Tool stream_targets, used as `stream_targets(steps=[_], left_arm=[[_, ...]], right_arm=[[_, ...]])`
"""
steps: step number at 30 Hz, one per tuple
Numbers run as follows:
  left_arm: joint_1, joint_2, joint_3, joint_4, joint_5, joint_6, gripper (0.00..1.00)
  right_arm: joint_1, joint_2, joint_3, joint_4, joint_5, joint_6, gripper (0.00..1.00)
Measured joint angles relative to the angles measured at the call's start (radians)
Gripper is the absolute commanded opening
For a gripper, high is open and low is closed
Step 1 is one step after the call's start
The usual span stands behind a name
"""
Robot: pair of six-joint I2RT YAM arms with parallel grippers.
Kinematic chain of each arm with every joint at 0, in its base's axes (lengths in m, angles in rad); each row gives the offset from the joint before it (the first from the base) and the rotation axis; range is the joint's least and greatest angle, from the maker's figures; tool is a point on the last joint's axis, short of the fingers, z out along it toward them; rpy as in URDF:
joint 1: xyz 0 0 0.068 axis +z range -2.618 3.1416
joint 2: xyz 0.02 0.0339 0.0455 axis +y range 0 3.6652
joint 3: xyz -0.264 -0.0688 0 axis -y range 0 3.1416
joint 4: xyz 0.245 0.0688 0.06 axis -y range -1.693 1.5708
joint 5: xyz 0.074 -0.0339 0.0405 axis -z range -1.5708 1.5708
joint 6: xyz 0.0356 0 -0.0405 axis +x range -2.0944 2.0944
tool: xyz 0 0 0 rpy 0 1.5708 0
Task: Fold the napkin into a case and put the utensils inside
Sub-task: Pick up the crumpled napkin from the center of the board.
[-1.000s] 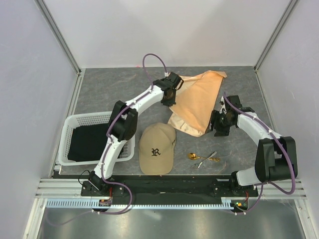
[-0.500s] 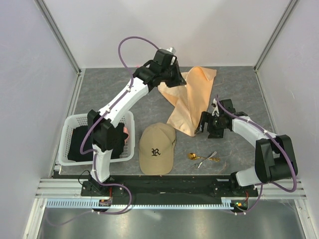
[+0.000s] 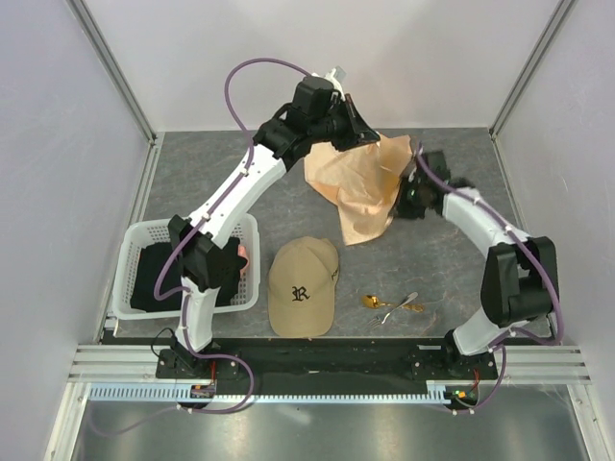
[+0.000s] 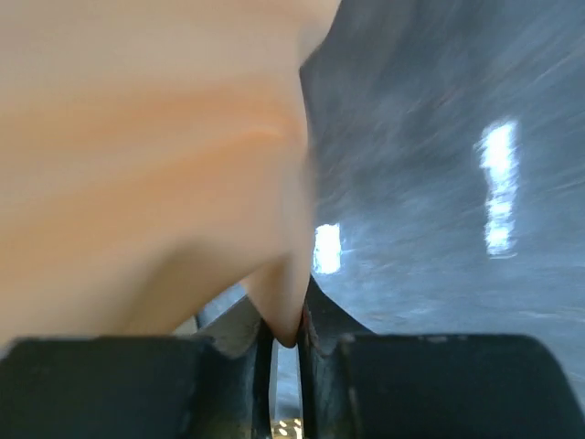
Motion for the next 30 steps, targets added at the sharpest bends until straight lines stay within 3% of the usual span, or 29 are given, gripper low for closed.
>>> stream_targets(steps=[4,8,10,11,13,17,19,24,30], left_arm=[[0.037,-0.017,-0.021,0.003,-0.015,0.040,0.02],[0.104,-0.094,-0.157,-0.008,-0.062,0.100,0.02],[0.138,-0.144,-0.243,-0.013,-0.087,0.118,0.02],[0.154,-0.172,-0.290,-0.014,-0.097,0.124,0.02],[0.181,-0.220,-0.377,-0.014,-0.114,0.132,0.02],[0.234,-0.310,-0.545,-0.026,-0.148,0.171,0.02],[0.253,-0.327,-0.588,-0.029,-0.165,0.197,0.02],[0.268,-0.338,-0.656,-0.035,-0.192,0.260,0.02],[0.268,-0.338,-0.666,-0.042,-0.197,0.303,0.02]], right_arm=[[-0.018,0.023,0.351,-0.208,0.137,-0.103,0.13],[0.016,0.041,0.617,-0.333,0.234,-0.209,0.13],[0.074,0.068,0.671,-0.379,0.264,-0.251,0.17],[0.112,0.091,0.688,-0.404,0.268,-0.269,0.25],[0.191,0.157,0.695,-0.438,0.254,-0.286,0.36],[0.294,0.276,0.608,-0.459,0.115,-0.256,0.80],[0.298,0.276,0.518,-0.468,0.066,-0.226,0.88],[0.202,0.185,0.351,-0.449,-0.022,-0.151,0.93],[0.105,-0.007,0.201,-0.369,-0.021,-0.019,0.79]])
